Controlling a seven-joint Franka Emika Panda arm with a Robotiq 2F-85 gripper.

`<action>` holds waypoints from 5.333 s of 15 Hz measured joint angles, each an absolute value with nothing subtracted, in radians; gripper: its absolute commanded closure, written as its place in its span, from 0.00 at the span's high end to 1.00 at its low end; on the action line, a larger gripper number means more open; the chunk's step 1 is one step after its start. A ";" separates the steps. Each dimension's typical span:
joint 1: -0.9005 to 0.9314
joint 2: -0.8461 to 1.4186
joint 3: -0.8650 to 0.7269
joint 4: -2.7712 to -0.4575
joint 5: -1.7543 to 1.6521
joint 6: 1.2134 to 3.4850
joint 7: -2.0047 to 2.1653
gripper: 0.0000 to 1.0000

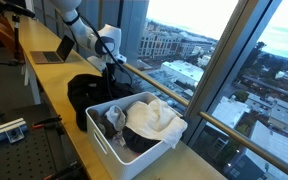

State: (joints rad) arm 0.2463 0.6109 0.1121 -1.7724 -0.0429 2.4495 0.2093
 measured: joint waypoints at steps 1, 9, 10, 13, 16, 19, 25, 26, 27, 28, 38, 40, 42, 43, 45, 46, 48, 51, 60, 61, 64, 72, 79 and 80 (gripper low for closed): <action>0.228 0.574 0.112 -1.787 -0.035 2.450 0.199 0.02; 0.137 0.217 0.084 -1.910 -0.029 2.451 0.190 0.02; 0.133 0.169 0.078 -1.923 -0.029 2.449 0.192 0.02; 0.119 0.038 0.060 -1.944 -0.039 2.425 0.201 0.02; 0.089 -0.079 0.054 -1.930 -0.083 2.374 0.218 0.02; 0.056 -0.164 0.054 -1.868 -0.149 2.296 0.249 0.02; -0.003 -0.224 0.061 -1.618 -0.288 2.093 0.300 0.02; -0.009 -0.223 0.062 -1.565 -0.310 2.053 0.300 0.02; -0.014 -0.220 0.064 -1.513 -0.333 2.014 0.300 0.02; -0.017 -0.216 0.065 -1.459 -0.356 1.976 0.300 0.02; -0.025 -0.122 0.069 -0.993 -0.509 1.700 0.192 0.02; -0.025 -0.091 0.067 -0.915 -0.510 1.658 0.155 0.02; -0.025 -0.056 0.063 -0.841 -0.510 1.622 0.120 0.02; -0.025 -0.037 0.061 -0.806 -0.510 1.607 0.103 0.02; -0.025 0.003 0.057 -0.739 -0.508 1.585 0.062 0.02; -0.024 0.024 0.056 -0.710 -0.507 1.578 0.039 0.02; -0.023 0.073 0.051 -0.657 -0.496 1.560 -0.009 0.02; -0.024 0.166 0.027 -0.591 -0.438 1.556 -0.078 0.02; -0.163 0.444 0.023 -0.596 -0.282 1.589 -0.188 0.02; -0.162 0.461 0.028 -0.608 -0.278 1.566 -0.195 0.02; -0.125 0.478 0.057 -0.672 -0.271 1.478 -0.188 0.02; -0.075 0.416 0.098 -1.006 -0.191 1.465 -0.062 0.02; -0.169 0.308 0.096 -1.395 -0.080 1.659 -0.032 0.02; -0.170 0.294 0.087 -1.454 -0.057 1.707 -0.033 0.02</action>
State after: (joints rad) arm -0.1697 0.2936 0.0871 -1.4540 -0.0569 1.7067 -0.0334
